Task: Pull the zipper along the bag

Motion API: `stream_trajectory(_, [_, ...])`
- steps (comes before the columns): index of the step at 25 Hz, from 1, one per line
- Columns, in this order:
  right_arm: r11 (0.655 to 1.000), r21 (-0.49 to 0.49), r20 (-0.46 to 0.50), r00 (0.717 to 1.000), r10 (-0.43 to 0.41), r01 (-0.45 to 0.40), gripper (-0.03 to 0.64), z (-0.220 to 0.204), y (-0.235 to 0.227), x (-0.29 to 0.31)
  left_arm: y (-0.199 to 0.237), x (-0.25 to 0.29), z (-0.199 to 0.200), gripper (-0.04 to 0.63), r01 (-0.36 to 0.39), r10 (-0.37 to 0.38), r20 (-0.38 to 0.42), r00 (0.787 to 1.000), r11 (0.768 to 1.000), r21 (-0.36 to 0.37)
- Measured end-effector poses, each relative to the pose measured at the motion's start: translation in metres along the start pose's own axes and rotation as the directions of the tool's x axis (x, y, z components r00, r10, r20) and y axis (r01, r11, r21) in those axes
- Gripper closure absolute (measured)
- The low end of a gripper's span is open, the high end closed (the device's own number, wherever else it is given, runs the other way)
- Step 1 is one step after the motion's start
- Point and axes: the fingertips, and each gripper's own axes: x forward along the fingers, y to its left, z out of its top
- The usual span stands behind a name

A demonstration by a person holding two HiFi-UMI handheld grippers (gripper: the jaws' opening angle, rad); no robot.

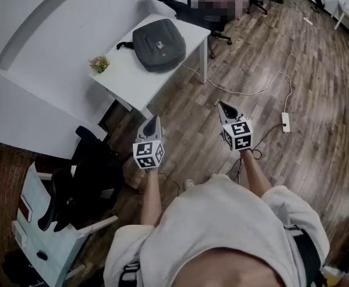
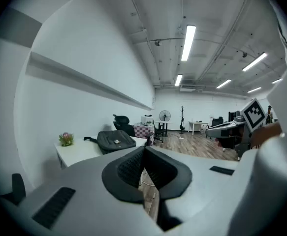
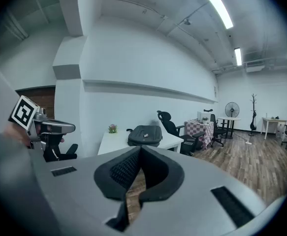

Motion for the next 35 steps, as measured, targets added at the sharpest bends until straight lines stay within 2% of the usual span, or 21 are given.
stream_trajectory(15, [1.000, 0.021, 0.005, 1.000, 0.011, -0.011, 0.603, -0.007, -0.020, 0.004, -0.010, 0.017, -0.001, 0.569, -0.009, 0.009, -0.014, 1.000, 1.000, 0.007])
stream_trajectory(19, [1.000, -0.002, 0.009, 1.000, 0.006, -0.006, 0.603, -0.007, -0.032, 0.006, -0.018, 0.027, 0.000, 0.569, -0.016, 0.016, -0.014, 1.000, 1.000, 0.007])
stream_trajectory(27, [0.998, -0.029, 0.023, 0.998, 0.055, -0.054, 0.604, -0.006, -0.058, 0.018, -0.036, 0.057, 0.004, 0.569, -0.045, 0.045, -0.005, 0.999, 0.999, 0.017])
stream_trajectory(35, [0.995, -0.034, -0.012, 0.996, 0.093, -0.093, 0.603, -0.016, -0.071, 0.048, -0.032, 0.085, -0.004, 0.569, -0.068, 0.068, -0.032, 0.997, 0.998, 0.000])
